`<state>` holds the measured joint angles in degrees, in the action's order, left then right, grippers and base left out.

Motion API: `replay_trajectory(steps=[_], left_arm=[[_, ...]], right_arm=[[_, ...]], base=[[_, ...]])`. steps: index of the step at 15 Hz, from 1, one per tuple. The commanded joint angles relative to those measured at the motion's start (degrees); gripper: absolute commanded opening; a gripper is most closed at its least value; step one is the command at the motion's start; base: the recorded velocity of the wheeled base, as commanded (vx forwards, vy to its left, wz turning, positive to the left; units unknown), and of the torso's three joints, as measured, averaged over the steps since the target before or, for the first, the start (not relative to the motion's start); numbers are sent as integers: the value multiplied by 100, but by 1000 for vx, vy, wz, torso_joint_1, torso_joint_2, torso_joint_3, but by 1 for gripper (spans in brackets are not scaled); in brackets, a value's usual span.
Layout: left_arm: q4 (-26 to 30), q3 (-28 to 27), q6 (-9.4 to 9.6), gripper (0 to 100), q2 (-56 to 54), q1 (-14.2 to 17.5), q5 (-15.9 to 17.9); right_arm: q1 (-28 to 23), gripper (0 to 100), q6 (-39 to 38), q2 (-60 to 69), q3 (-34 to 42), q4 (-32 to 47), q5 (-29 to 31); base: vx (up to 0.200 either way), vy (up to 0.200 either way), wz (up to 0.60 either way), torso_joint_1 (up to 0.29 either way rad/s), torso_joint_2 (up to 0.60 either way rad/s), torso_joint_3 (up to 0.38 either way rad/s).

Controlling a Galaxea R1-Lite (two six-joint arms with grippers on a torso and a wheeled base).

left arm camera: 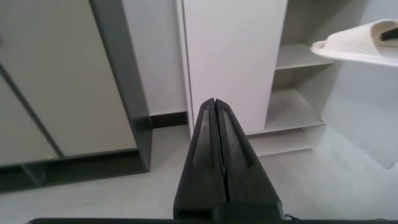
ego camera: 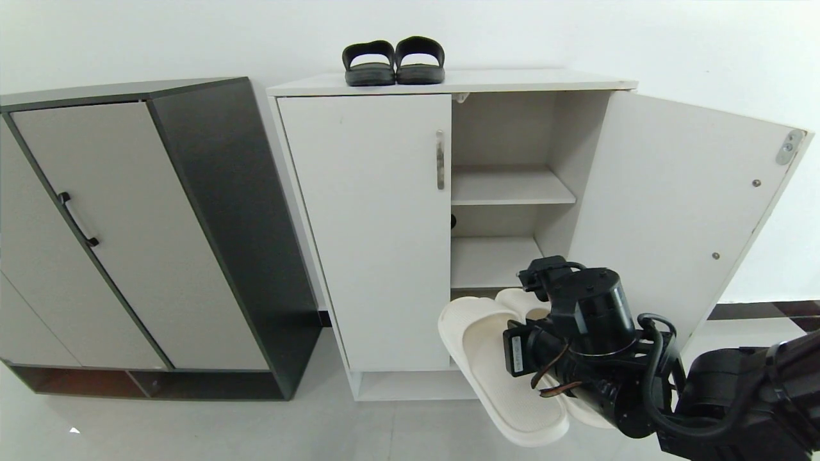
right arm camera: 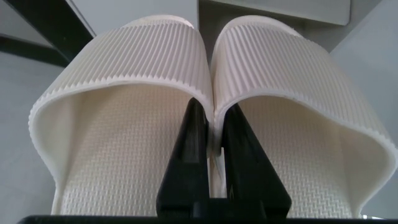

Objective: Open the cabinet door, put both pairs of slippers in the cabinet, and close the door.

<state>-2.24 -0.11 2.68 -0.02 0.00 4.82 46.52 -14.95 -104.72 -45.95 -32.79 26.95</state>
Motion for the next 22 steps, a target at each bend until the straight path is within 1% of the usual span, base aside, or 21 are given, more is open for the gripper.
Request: replay_trajectory(steps=[1,2,3,4,5,6,7,8,9,11,13,14,22], left_arm=[[66,-15,39,0,2,0,-86],[286,11,154,0,11,0,-517],[242,11,154,0,11,0,-569],[242,11,154,0,11,0,-525],[242,11,162,0,11,0,-411],[233,11,154,0,11,0,-385],[233,11,92,0,11,0,-394],[233,11,-145,0,11,-9,-394],[233,11,-172,0,11,0,-394],[233,11,-172,0,11,0,-402],[233,11,-172,0,11,0,-402],[233,11,-172,0,11,0,-402],[233,11,-180,0,11,0,-402]], right_arm=[[6,0,-17,30,-11,-52,-23],[6,0,-8,4,-11,-157,-15],[6,0,0,-31,-2,-210,-6],[6,0,-8,-31,-2,-210,-6],[6,0,-8,-31,-2,-210,-6],[6,0,0,-22,-2,-236,3],[6,0,0,-22,-20,-236,20],[6,0,0,-40,-90,-236,170],[15,0,0,-93,-160,-236,346],[129,0,-8,-163,-345,-236,750],[288,0,-8,-163,-441,-228,1022],[375,0,0,-163,-441,-236,1145],[455,0,-8,-189,-433,-236,1163]], base=[[0,0,0,0,0,0],[0,0,0,0,0,0],[0,0,0,0,0,0],[0,0,0,0,0,0],[0,0,0,0,0,0],[0,0,0,0,0,0],[0,0,0,0,0,0],[0,0,0,0,0,0],[0,0,0,0,0,0],[0,0,0,0,0,0],[0,0,0,0,0,0],[0,-200,0,2,7,-7],[0,-200,0,2,4,2]])
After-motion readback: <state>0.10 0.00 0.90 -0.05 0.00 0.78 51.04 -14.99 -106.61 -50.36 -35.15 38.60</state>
